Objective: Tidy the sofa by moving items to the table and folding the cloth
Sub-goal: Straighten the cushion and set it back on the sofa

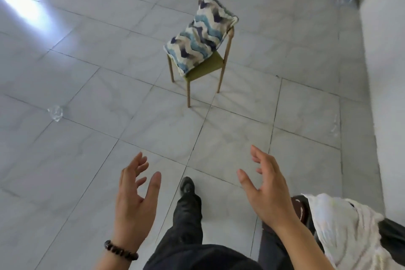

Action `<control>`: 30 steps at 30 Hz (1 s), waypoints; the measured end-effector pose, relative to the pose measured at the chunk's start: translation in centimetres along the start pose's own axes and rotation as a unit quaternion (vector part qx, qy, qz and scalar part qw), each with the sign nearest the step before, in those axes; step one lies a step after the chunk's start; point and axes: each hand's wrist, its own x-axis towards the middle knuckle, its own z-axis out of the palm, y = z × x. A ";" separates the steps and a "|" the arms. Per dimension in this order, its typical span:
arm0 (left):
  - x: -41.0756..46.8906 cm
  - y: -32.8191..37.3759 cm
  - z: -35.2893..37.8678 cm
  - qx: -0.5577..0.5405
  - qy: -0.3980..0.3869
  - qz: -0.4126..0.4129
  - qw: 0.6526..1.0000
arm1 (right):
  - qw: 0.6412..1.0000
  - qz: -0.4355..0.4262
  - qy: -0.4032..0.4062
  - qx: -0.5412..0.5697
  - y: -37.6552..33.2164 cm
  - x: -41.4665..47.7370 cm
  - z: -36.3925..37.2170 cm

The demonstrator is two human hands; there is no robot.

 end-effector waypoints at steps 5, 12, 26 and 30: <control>13.4 2.1 1.3 -0.018 -0.011 -0.001 1.000 | 1.000 0.007 0.027 0.010 -3.4 11.5 -0.2; 31.2 4.4 4.0 -0.003 -0.040 0.029 0.999 | 0.994 0.036 0.095 0.037 -6.1 26.5 0.5; 67.8 8.1 14.6 0.054 -0.087 0.050 0.994 | 0.988 0.080 0.115 0.062 -8.1 64.1 5.6; 77.0 8.0 16.0 0.058 -0.103 0.041 0.992 | 0.988 0.094 0.110 0.052 -10.1 72.7 6.7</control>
